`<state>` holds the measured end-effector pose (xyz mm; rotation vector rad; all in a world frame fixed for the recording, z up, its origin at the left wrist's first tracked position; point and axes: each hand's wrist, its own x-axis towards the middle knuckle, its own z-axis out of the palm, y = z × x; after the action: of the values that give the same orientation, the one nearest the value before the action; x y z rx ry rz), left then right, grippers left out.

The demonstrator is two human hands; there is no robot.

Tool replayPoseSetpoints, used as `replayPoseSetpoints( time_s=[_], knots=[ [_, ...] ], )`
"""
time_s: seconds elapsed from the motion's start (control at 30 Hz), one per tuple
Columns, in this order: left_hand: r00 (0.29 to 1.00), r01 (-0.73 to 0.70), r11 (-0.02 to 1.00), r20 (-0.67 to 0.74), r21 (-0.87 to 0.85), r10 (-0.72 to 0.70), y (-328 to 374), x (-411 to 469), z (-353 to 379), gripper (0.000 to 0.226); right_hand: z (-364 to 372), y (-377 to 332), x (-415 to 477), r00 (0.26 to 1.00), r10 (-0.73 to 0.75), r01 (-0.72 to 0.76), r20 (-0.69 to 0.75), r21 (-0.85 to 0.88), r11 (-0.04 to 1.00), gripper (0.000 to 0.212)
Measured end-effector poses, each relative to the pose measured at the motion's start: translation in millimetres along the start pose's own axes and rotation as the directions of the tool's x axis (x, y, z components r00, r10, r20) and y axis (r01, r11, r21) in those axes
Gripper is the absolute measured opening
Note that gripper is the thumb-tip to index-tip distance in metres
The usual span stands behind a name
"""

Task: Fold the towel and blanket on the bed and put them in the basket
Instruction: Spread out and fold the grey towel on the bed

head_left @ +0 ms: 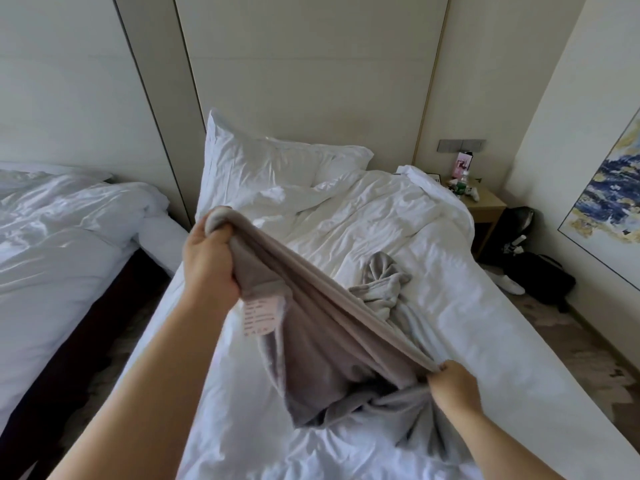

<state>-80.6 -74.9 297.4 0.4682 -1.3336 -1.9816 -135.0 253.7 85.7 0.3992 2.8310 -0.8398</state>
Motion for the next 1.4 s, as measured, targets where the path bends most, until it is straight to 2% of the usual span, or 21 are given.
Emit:
replayPoseSetpoints(
  time_s=[0.1, 0.17, 0.23, 0.3, 0.37, 0.4, 0.47, 0.5, 0.57, 0.6, 0.67, 0.7, 0.8, 0.9, 1.03, 1.13, 1.17, 1.23, 1.3, 1.33, 1.4],
  knots=[
    [0.990, -0.047, 0.997, -0.129, 0.061, 0.055, 2.7, 15.3, -17.7, 0.030, -23.4, -15.0, 17.6, 0.981, 0.189, -0.190, 0.040, 0.361, 0.913, 0.025],
    [0.980, -0.078, 0.992, -0.175, 0.098, 0.094, 6.4, 24.0, -19.6, 0.029, -55.6, -56.9, 27.3, 0.971, 0.199, -0.231, 0.131, 0.721, 0.653, 0.029],
    [0.968, -0.139, 0.971, -0.182, 0.193, 0.175, 15.1, 31.7, -18.4, 0.027, -106.5, -109.2, 27.5, 0.991, 0.128, -0.091, 0.042, 0.910, 0.406, 0.031],
    [0.944, -0.257, 0.885, -0.096, 0.389, 0.316, 24.3, 33.3, -14.4, 0.023, -166.5, -162.8, 3.6, 0.970, -0.052, 0.244, -0.238, 0.933, 0.266, 0.027],
    [0.924, -0.366, 0.781, 0.098, 0.507, 0.370, 28.6, 24.2, -5.8, 0.015, -206.7, -193.9, -25.3, 0.842, -0.268, 0.538, -0.469, 0.770, 0.343, 0.030],
    [0.922, -0.386, 0.756, 0.201, 0.528, 0.330, 27.9, 16.0, 0.5, 0.009, -213.8, -203.0, -36.1, 0.806, -0.376, 0.589, -0.456, 0.677, 0.441, 0.031],
    [0.893, -0.408, 0.728, 0.405, 0.550, 0.194, 19.1, -2.7, 13.8, 0.026, -205.7, -212.9, -49.8, 0.811, -0.556, 0.553, -0.181, 0.546, 0.629, 0.029],
    [0.858, -0.427, 0.703, 0.501, 0.569, 0.114, 11.9, -12.2, 20.2, 0.041, -196.7, -214.4, -55.2, 0.795, -0.607, 0.524, -0.015, 0.523, 0.672, 0.027],
    [0.768, -0.489, 0.607, 0.639, 0.627, -0.042, -6.0, -30.0, 33.9, 0.070, -182.2, -217.6, -67.0, 0.720, -0.685, 0.568, 0.112, 0.472, 0.674, 0.022],
    [0.720, -0.536, 0.542, 0.685, 0.647, -0.106, -16.4, -36.3, 39.9, 0.075, -178.5, -219.3, -72.2, 0.680, -0.725, 0.619, 0.113, 0.441, 0.650, 0.022],
    [0.677, -0.596, 0.417, 0.709, 0.686, -0.198, -31.5, -43.2, 51.8, 0.045, -176.2, -222.2, -80.1, 0.617, -0.774, 0.681, 0.141, 0.396, 0.615, 0.031],
    [0.688, -0.606, 0.375, 0.699, 0.702, -0.197, -34.5, -43.4, 55.1, 0.023, -175.3, -221.2, -81.1, 0.605, -0.777, 0.686, 0.175, 0.382, 0.619, 0.038],
    [0.767, -0.584, 0.375, 0.641, 0.720, -0.034, -30.2, -36.2, 53.4, 0.033, -163.1, -202.6, -67.8, 0.661, -0.706, 0.683, 0.255, 0.184, 0.706, 0.046],
    [0.816, -0.550, 0.440, 0.569, 0.710, 0.101, -15.9, -30.9, 49.7, 0.027, -140.0, -171.8, -47.2, 0.794, -0.543, 0.575, 0.274, -0.043, 0.817, 0.017],
    [0.916, -0.395, 0.634, 0.336, 0.665, 0.217, -6.5, -26.2, 47.0, 0.028, -93.0, -116.2, -12.5, 0.882, -0.434, 0.453, 0.186, -0.074, 0.888, 0.034],
    [0.966, -0.260, 0.765, 0.170, 0.590, 0.197, 0.0, -17.4, 41.9, 0.032, -62.8, -71.6, 3.4, 0.972, -0.181, 0.138, 0.149, 0.262, 0.955, 0.023],
    [0.974, -0.227, 0.791, 0.141, 0.568, 0.179, -3.2, -14.6, 39.2, 0.031, -55.1, -59.7, 5.4, 0.981, -0.081, -0.009, 0.174, 0.463, 0.886, 0.020],
    [0.986, -0.156, 0.817, 0.143, 0.555, 0.090, -20.8, -12.0, 31.7, 0.026, -42.3, -40.4, 5.5, 0.956, 0.093, -0.277, 0.278, 0.754, 0.595, 0.022],
    [0.970, -0.075, 0.753, 0.224, 0.653, -0.098, -48.2, -10.4, 19.2, 0.020, -31.2, -22.6, 2.3, 0.898, 0.196, -0.439, 0.393, 0.787, 0.433, 0.023],
    [0.936, -0.043, 0.668, 0.264, 0.743, -0.233, -62.7, -10.3, 10.1, 0.020, -25.2, -12.4, 0.5, 0.858, 0.230, -0.512, 0.460, 0.726, 0.459, 0.027],
    [0.781, -0.076, 0.365, 0.284, 0.928, -0.557, -89.6, -10.3, -12.7, 0.038, -13.0, 13.8, -5.7, 0.729, 0.275, -0.617, 0.627, 0.427, 0.661, 0.037]
  ],
)
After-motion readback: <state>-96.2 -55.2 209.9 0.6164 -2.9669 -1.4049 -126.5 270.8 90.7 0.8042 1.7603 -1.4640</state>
